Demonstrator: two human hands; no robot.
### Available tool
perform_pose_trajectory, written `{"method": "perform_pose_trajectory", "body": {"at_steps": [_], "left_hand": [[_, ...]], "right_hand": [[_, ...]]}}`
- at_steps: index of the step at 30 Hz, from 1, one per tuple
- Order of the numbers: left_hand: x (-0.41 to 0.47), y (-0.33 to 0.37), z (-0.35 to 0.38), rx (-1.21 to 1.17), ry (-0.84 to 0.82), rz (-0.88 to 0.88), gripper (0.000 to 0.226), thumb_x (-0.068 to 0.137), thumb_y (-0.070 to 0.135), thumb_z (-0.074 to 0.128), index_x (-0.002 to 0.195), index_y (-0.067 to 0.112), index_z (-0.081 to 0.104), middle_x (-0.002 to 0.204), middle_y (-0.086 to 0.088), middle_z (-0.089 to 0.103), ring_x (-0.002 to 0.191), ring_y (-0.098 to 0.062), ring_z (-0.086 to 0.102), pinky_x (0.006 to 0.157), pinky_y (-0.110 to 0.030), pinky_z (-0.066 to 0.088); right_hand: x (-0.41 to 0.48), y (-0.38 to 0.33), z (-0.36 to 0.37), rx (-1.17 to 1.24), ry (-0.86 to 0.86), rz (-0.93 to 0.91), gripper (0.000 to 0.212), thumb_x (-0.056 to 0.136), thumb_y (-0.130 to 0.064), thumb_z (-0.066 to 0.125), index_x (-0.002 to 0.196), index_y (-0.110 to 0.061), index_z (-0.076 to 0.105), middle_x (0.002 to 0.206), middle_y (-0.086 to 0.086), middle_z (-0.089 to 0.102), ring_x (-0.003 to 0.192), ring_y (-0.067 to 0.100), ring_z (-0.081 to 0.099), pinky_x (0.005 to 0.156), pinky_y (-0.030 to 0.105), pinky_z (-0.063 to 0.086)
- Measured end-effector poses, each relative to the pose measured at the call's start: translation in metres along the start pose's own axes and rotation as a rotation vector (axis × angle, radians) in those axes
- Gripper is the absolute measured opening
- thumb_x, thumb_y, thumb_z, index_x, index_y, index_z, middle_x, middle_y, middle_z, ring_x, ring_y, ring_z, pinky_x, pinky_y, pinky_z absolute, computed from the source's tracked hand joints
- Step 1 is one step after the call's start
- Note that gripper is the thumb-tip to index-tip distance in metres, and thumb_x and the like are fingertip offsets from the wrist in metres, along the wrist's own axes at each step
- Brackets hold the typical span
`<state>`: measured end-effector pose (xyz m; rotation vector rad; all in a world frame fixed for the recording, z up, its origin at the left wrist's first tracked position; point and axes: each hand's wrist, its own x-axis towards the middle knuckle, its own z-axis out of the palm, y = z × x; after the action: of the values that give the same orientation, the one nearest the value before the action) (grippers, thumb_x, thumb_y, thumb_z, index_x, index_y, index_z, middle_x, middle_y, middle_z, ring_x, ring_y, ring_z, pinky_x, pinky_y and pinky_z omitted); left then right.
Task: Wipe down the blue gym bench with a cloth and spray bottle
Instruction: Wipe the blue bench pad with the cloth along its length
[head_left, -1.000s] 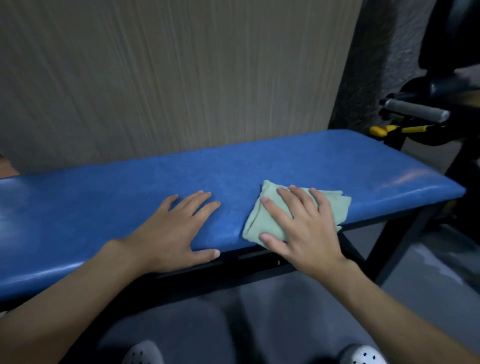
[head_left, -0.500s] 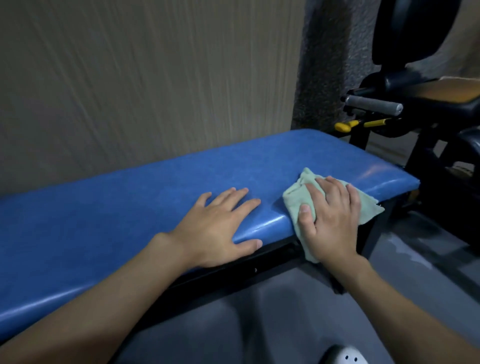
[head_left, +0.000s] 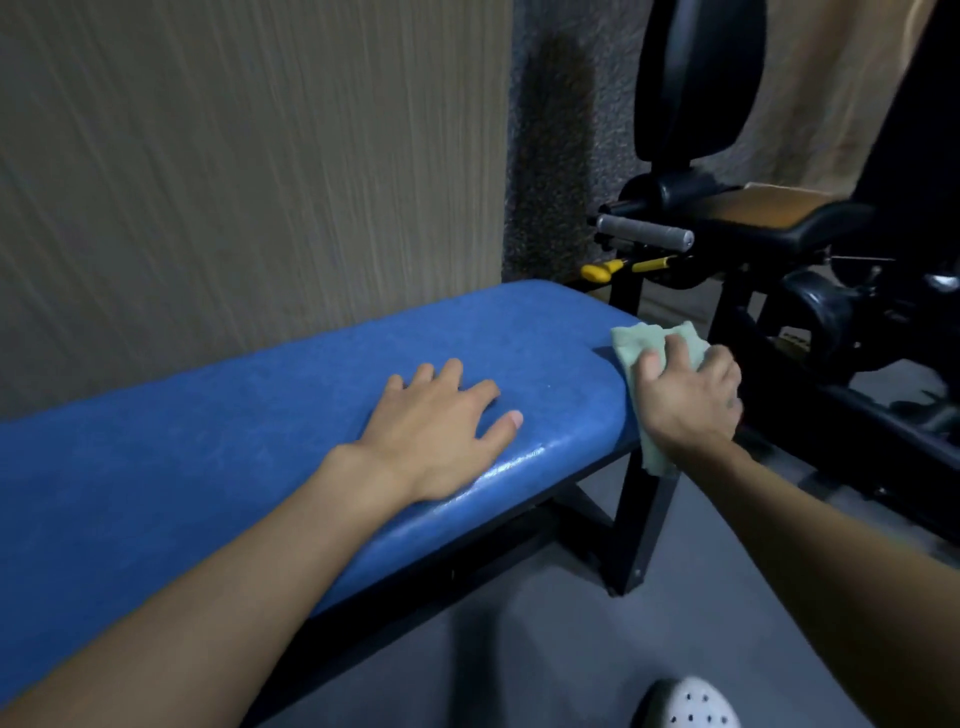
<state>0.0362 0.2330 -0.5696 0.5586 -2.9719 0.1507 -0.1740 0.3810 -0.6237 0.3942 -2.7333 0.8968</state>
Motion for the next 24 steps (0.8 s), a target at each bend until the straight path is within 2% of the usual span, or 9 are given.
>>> {"method": "perform_pose_trajectory", "body": {"at_steps": [2, 4, 7, 10, 15, 20, 24], "left_hand": [[0.021, 0.0, 0.004, -0.09, 0.004, 0.01, 0.051, 0.097, 0.061, 0.026, 0.135, 0.034, 0.047, 0.132, -0.002, 0.046, 0.124, -0.027, 0.045, 0.101, -0.047, 0.036], [0.049, 0.0, 0.009, -0.115, -0.009, 0.033, 0.049, 0.099, 0.058, 0.03, 0.139, 0.034, 0.044, 0.141, -0.001, 0.044, 0.129, -0.026, 0.043, 0.104, -0.048, 0.035], [0.088, 0.006, 0.016, -0.116, -0.049, 0.036, 0.052, 0.098, 0.058, 0.031, 0.144, 0.035, 0.04, 0.146, 0.0, 0.041, 0.134, -0.026, 0.039, 0.106, -0.052, 0.033], [0.111, 0.017, 0.014, -0.076, -0.087, 0.008, 0.053, 0.096, 0.063, 0.03, 0.142, 0.039, 0.04, 0.14, -0.002, 0.043, 0.13, -0.03, 0.039, 0.102, -0.057, 0.033], [0.124, 0.019, 0.004, -0.076, -0.086, -0.008, 0.049, 0.097, 0.062, 0.031, 0.133, 0.034, 0.048, 0.125, -0.003, 0.047, 0.119, -0.03, 0.044, 0.098, -0.05, 0.038], [0.126, 0.012, 0.008, -0.112, -0.089, -0.01, 0.05, 0.097, 0.061, 0.031, 0.139, 0.038, 0.043, 0.129, 0.005, 0.045, 0.123, -0.023, 0.041, 0.101, -0.048, 0.038], [0.15, -0.002, 0.013, -0.096, -0.082, -0.025, 0.051, 0.096, 0.062, 0.029, 0.141, 0.041, 0.04, 0.136, 0.009, 0.042, 0.129, -0.019, 0.038, 0.104, -0.049, 0.036]], "right_hand": [[0.004, 0.001, 0.004, 0.05, 0.013, -0.012, 0.057, 0.09, -0.049, 0.024, 0.138, -0.023, 0.042, 0.147, 0.016, 0.031, 0.141, 0.033, 0.02, 0.116, 0.054, 0.017], [0.023, 0.003, 0.002, -0.012, -0.014, 0.0, 0.059, 0.087, -0.05, 0.025, 0.137, -0.025, 0.045, 0.142, 0.016, 0.039, 0.136, 0.033, 0.028, 0.114, 0.054, 0.019], [0.062, 0.004, -0.006, -0.179, -0.198, 0.0, 0.063, 0.087, -0.055, 0.023, 0.139, -0.026, 0.042, 0.139, 0.02, 0.043, 0.126, 0.041, 0.039, 0.106, 0.057, 0.027], [0.086, 0.004, -0.013, -0.221, -0.369, -0.033, 0.072, 0.085, -0.064, 0.02, 0.147, -0.028, 0.032, 0.147, 0.02, 0.039, 0.129, 0.043, 0.039, 0.106, 0.057, 0.029], [0.085, -0.001, -0.017, -0.253, -0.417, -0.029, 0.073, 0.087, -0.069, 0.019, 0.148, -0.03, 0.027, 0.149, 0.019, 0.034, 0.131, 0.043, 0.038, 0.104, 0.057, 0.028], [0.111, -0.032, -0.002, -0.226, -0.487, -0.139, 0.075, 0.089, -0.067, 0.02, 0.148, -0.023, 0.029, 0.146, 0.019, 0.039, 0.128, 0.041, 0.044, 0.1, 0.051, 0.035], [0.113, -0.029, 0.006, -0.244, -0.484, -0.238, 0.073, 0.088, -0.071, 0.017, 0.146, -0.028, 0.028, 0.143, 0.017, 0.041, 0.122, 0.041, 0.048, 0.094, 0.05, 0.035]]}}
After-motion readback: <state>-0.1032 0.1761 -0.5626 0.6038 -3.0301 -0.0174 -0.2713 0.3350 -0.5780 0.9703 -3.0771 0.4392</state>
